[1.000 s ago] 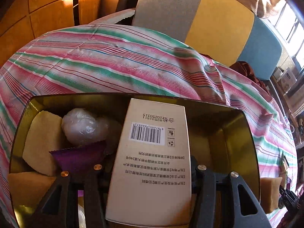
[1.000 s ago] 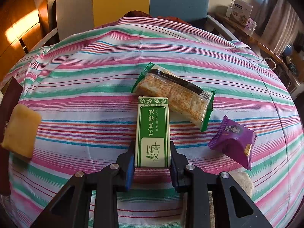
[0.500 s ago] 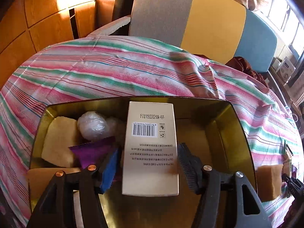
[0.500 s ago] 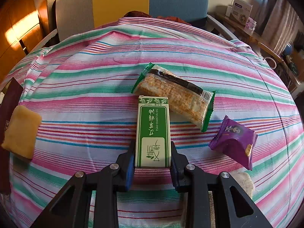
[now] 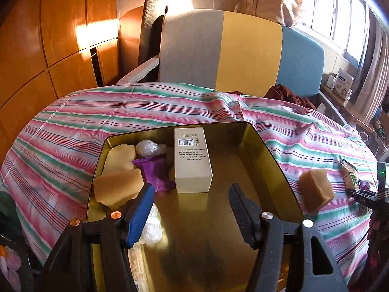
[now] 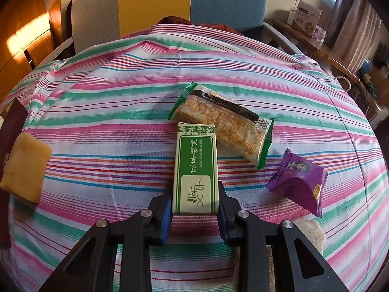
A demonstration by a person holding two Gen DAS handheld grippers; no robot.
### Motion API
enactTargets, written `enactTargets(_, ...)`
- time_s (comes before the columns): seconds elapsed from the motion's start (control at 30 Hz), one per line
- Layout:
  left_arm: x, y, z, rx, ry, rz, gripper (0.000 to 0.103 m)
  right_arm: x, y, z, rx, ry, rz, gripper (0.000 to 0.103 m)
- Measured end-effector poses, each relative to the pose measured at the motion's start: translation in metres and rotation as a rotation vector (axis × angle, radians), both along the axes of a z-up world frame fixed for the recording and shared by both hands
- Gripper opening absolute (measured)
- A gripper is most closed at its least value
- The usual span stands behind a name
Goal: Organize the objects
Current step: 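Open the left tool to release the beige box in the tray, then withdraw the left tool from the tray while the right tool holds the green box, then carry the green box into the gold tray and open the right tool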
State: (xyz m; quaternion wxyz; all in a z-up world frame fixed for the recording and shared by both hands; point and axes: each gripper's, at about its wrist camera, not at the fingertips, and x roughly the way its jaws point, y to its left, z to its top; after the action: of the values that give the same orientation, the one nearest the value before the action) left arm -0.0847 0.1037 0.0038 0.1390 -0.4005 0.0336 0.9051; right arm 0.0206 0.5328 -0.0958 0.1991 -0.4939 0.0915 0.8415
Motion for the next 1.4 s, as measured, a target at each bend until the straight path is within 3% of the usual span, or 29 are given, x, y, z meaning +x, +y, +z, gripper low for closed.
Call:
enactTargets(0.5,0.028,-0.01,-0.003,-0.008,0.002,-0.012,0.064,0.001,-0.002,0.001,0.012,0.003,-0.008,0.031)
enactTargets(1.0,0.033,-0.028,-0.01,0.019,-0.019,-0.021,0.064,0.002,-0.032,0.009,-0.055,-0.028,-0.015,0.031)
enactTargets(1.2,0.034,-0.045,-0.015,0.056,-0.049,-0.005,0.064,0.005,-0.047,0.055,-0.053,0.085,-0.032,0.031)
enactTargets(1.4,0.034,-0.065,-0.016,0.129,-0.077,0.002,0.064,-0.021,-0.11,0.114,-0.082,0.218,0.101,0.031)
